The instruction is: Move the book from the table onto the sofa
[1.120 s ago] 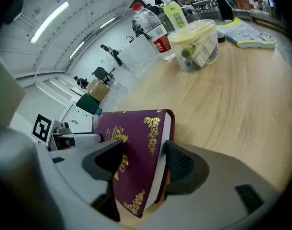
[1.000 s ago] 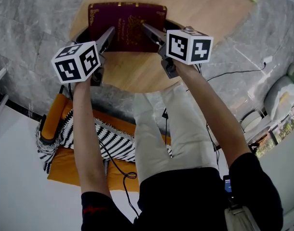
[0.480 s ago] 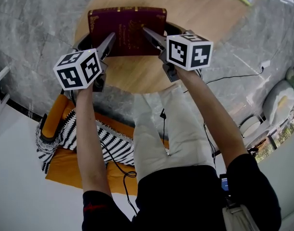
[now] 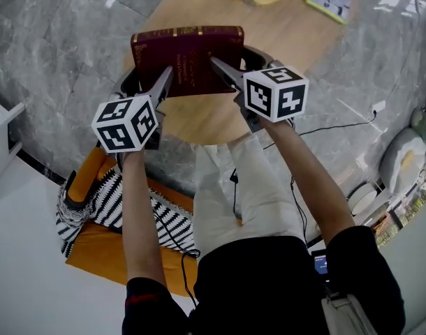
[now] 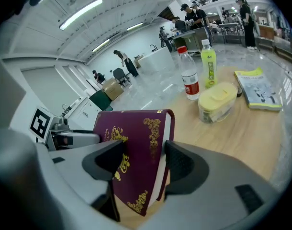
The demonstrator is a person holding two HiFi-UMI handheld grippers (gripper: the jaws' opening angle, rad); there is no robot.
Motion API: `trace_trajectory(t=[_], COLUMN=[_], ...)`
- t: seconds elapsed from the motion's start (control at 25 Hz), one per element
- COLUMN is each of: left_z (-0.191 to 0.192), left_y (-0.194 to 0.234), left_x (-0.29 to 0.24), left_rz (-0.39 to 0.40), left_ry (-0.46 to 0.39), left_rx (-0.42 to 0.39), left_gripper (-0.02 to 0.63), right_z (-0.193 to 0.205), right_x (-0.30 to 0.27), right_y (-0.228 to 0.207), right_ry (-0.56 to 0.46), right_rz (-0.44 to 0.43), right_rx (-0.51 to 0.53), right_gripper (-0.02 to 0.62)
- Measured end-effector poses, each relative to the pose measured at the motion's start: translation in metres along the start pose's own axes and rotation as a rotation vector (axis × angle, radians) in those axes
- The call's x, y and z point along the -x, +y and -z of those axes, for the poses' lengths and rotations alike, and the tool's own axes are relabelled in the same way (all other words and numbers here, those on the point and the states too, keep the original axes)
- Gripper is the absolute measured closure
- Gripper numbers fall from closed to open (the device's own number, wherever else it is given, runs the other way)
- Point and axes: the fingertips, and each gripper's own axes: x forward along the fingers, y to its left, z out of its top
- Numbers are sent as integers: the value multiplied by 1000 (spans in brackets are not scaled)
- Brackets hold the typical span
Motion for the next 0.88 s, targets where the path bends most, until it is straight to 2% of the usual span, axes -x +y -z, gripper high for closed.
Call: trace_trajectory(t=[0.4, 0.88], left_z=[-52, -106], left_y=[-33, -74], left_x=[58, 150], left_rz=[-21, -47], left_ry=[-133, -309], left_rx=[-48, -90], left_gripper=[291, 291], right_z=[-53, -122], right_x=[53, 131], right_y=[37, 107], right_ry=[-104, -225], right_rz=[-31, -60], right_rx=[58, 244], right_gripper=[304, 302])
